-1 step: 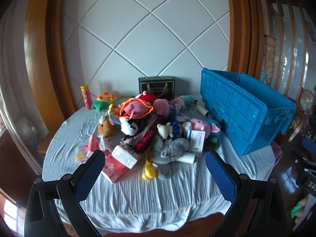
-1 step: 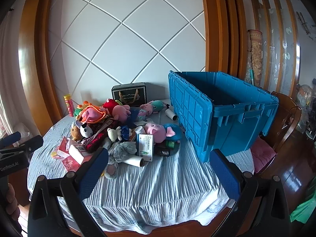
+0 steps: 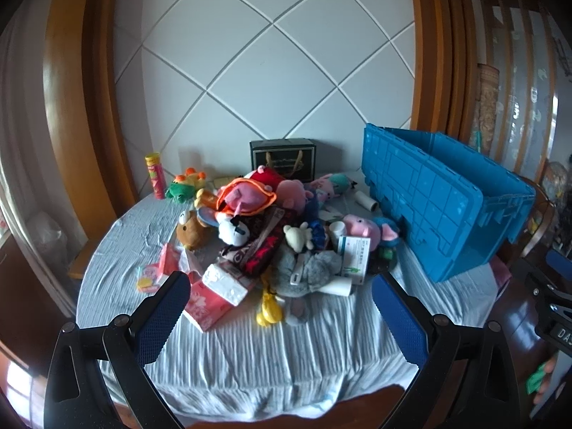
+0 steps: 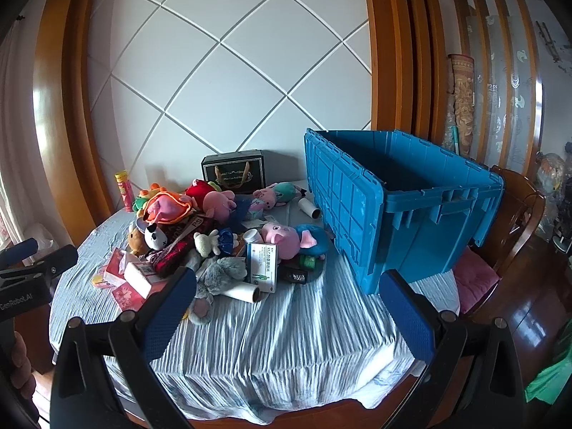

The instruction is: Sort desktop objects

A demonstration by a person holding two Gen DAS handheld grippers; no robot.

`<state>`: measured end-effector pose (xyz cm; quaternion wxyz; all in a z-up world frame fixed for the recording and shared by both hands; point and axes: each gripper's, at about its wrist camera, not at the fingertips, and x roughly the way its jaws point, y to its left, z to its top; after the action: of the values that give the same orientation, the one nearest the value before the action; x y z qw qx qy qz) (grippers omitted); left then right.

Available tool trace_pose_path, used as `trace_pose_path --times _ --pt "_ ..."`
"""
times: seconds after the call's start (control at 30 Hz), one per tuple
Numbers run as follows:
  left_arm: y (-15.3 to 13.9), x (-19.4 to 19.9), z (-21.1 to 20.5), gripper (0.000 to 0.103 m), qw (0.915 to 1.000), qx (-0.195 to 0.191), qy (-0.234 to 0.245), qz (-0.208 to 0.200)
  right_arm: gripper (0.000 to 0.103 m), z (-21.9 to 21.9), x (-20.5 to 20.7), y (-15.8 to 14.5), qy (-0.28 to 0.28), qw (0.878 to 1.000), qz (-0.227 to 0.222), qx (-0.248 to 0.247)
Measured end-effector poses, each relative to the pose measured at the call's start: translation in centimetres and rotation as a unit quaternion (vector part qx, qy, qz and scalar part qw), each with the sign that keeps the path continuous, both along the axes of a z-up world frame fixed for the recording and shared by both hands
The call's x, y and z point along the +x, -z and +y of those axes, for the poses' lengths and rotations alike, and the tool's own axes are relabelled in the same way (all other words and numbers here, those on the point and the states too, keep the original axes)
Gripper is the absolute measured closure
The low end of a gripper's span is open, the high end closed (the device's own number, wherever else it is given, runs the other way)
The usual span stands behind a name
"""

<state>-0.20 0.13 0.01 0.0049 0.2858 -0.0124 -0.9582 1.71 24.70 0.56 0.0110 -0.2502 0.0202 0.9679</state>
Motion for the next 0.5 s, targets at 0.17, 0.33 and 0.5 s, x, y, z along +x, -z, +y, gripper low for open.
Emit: trace_pose_path --times 0.17,0.33,0.5 --pt "0.0 -0.7 0.5 0.0 0.9999 -0.006 -0.007 -0.007 0.0 0.1 0.2 -0.1 -0.002 1.0 0.001 -0.003" --pt "0.2 0.3 -0.3 0.0 0.9999 0.005 -0.008 0.005 0.0 0.2 0.2 -0.3 -0.003 1.0 0.0 -0.006" --pt "0.6 0.5 -0.8 0.0 0.9999 0.003 -0.012 0.003 0.0 -0.3 -0.1 0.1 -0.001 1.0 -0.005 -0.013"
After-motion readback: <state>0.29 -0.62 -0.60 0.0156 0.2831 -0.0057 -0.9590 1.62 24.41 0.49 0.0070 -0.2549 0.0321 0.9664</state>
